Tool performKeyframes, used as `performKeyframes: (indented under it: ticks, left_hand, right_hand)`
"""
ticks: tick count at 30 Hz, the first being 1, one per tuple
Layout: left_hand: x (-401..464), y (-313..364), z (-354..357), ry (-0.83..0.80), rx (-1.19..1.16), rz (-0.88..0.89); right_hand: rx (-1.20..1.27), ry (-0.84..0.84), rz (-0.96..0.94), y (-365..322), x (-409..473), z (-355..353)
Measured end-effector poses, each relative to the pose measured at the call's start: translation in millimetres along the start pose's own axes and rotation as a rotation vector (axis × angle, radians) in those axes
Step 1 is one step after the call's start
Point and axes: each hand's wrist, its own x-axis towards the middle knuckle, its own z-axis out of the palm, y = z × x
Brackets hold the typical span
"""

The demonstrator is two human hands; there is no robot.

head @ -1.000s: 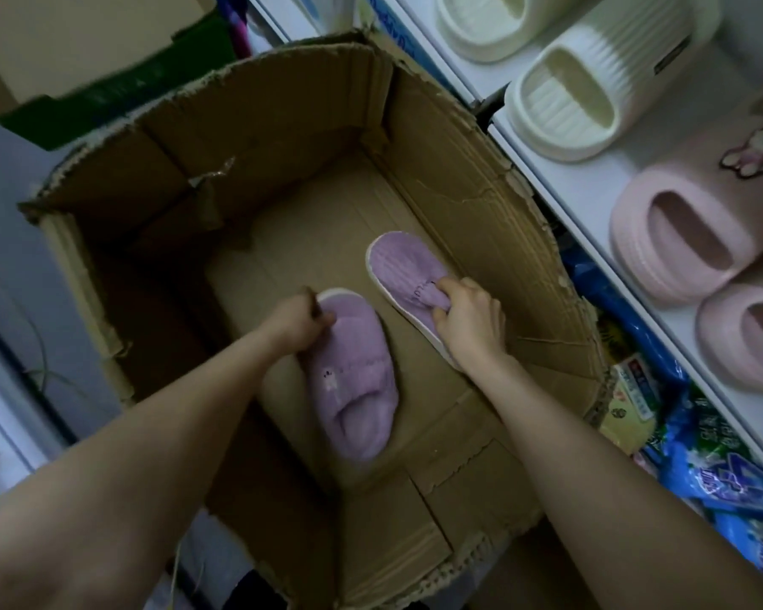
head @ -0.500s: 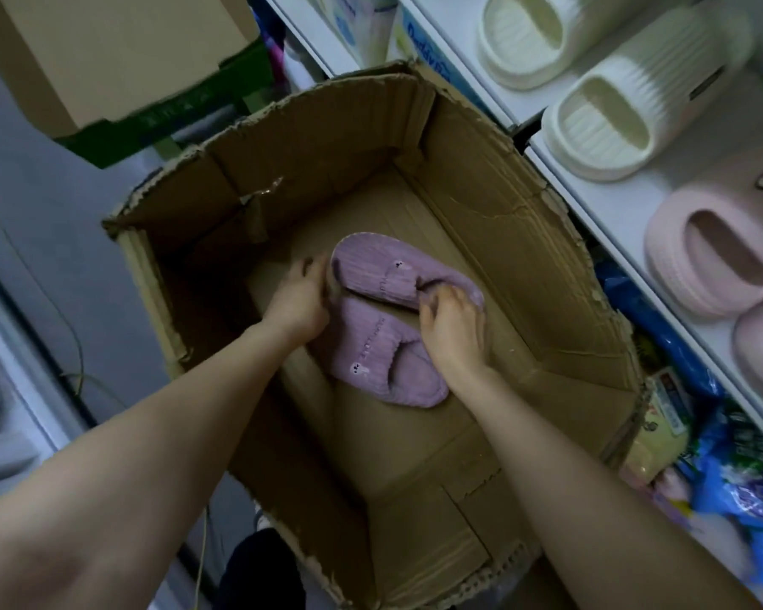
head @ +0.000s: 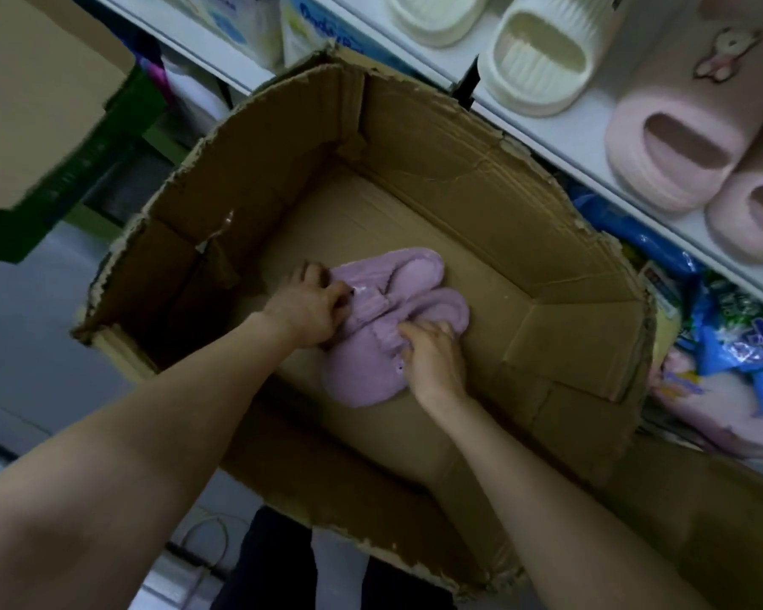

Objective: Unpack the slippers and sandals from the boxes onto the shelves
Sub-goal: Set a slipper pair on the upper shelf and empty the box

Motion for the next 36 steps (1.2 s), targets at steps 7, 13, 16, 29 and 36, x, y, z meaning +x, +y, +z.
performKeyframes:
  ticks: [7,13,16,29,36]
  left_hand:
    - [-10.7,3.4,9.0,-0.027,-0.536,-0.199]
    - [-4.1,6.9,7.7,-0.015,-0.774,-0.191]
    - [-7.6,2.0,1.3,-0.062,-0.834,-0.194]
    - [-74.5,34.4,-57.8,-0.212,-1.015,-0.090]
    - [-151.3,67.6,-99.8,-0.159,-1.003,0.166]
  right_hand:
    - [0.297,0.165,0.518,27.1,-9.0,0.8]
    - [0.847,0.032,0.598,22.2,-21.0,17.4]
    - [1.047,0.046,0.558,28.6,-29.4,10.5]
    - [1.116,0.127,0.380,15.4,-96.7,-71.7]
    - [1.014,0.333,0.205,8.4,-186.5,-137.5]
